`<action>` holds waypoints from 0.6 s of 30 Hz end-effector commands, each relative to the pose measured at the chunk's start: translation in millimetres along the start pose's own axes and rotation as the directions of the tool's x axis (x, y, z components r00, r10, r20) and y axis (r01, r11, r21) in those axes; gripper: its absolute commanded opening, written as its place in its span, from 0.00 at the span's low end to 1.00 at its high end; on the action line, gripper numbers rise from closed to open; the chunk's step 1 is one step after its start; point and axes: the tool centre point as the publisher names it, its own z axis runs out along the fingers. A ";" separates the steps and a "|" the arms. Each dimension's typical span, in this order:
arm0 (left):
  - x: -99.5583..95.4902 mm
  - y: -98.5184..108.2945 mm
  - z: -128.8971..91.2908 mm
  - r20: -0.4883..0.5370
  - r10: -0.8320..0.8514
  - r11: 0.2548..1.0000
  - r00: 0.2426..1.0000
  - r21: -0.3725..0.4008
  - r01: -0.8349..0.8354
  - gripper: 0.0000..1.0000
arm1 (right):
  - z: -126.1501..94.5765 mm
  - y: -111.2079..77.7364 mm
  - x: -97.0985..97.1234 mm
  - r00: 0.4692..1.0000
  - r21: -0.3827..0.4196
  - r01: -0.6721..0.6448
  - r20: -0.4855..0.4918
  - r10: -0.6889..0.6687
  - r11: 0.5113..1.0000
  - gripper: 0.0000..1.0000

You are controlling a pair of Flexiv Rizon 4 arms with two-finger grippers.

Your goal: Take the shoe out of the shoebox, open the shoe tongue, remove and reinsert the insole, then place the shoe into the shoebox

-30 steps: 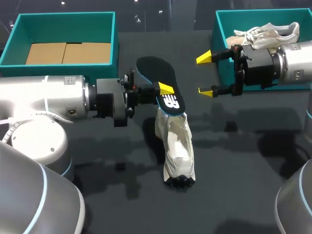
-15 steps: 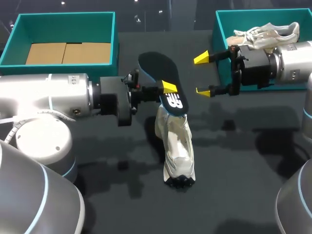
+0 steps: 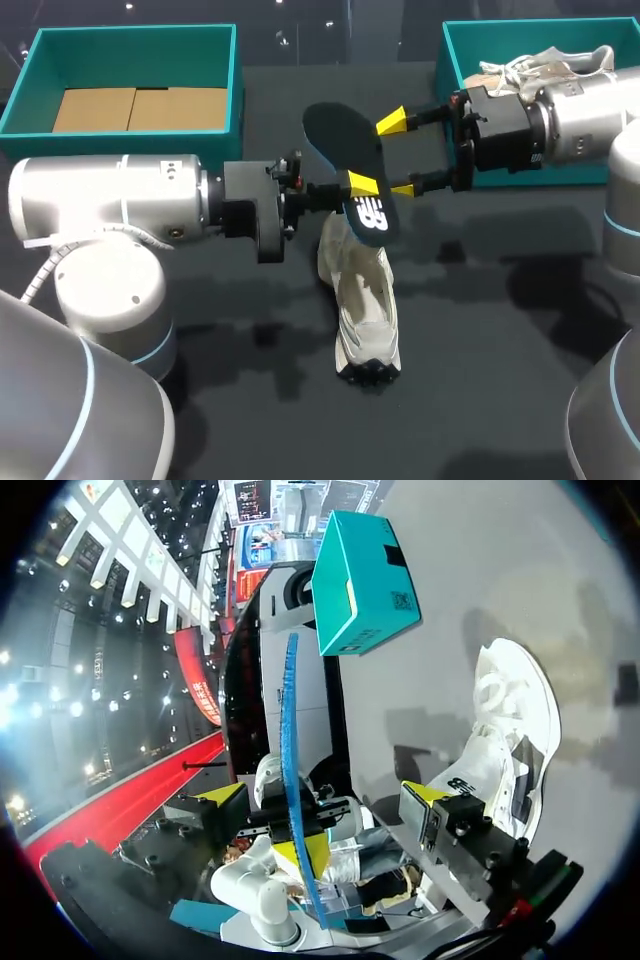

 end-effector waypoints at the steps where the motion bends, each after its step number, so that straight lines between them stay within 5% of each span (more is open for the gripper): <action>1: 0.5 7.7 12.5 0.016 -0.004 1.000 1.000 0.014 0.003 0.00 | 4.4 1.9 -2.7 1.000 0.015 0.018 -0.013 -0.018 1.000 0.94; 4: 0.1 9.2 15.9 0.029 -0.008 1.000 1.000 0.014 0.007 0.00 | 6.4 0.4 -2.5 0.999 0.029 0.046 -0.026 -0.045 0.999 0.67; 18: 0.3 7.2 22.1 0.049 -0.004 1.000 0.999 0.015 0.003 0.00 | 7.0 -1.6 0.0 0.990 0.025 0.122 -0.074 -0.119 0.992 0.46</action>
